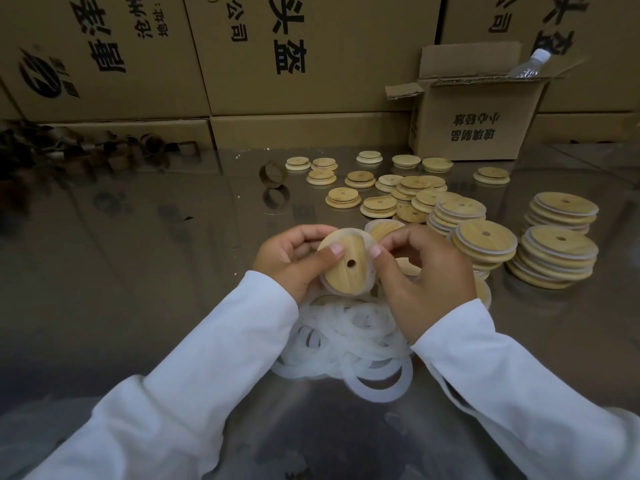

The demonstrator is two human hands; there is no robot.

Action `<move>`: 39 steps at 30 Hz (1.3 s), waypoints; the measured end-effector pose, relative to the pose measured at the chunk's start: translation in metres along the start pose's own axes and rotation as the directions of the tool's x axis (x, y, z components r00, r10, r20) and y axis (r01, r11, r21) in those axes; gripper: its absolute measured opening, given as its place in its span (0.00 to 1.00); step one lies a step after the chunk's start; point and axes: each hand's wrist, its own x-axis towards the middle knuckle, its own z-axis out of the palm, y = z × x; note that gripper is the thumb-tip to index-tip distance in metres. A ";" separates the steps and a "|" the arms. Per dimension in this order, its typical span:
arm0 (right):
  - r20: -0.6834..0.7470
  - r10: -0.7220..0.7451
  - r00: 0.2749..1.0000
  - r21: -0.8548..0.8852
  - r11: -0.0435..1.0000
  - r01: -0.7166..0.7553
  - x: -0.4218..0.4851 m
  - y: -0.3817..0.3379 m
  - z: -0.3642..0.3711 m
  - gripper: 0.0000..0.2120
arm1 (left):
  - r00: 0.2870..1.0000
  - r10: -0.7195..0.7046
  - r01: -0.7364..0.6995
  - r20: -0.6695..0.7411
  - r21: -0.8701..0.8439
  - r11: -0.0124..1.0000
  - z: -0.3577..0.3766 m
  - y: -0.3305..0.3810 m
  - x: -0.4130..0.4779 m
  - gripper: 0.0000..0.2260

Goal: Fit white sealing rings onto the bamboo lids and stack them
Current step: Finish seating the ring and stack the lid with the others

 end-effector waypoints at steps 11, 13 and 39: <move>0.026 -0.020 0.999 -0.112 0.993 0.022 0.001 -0.002 0.001 0.07 | 0.995 0.048 -0.063 0.092 0.171 0.983 0.000 0.002 -0.003 0.08; 0.016 0.015 1.000 -0.147 0.989 -0.012 0.001 -0.003 0.001 0.10 | 0.993 0.071 -0.089 0.096 0.197 0.976 0.001 0.003 -0.003 0.08; -0.064 -0.046 0.997 -0.048 0.998 0.043 -0.001 0.004 0.006 0.05 | 0.997 0.080 -0.077 -0.012 0.184 0.980 -0.003 0.000 0.000 0.09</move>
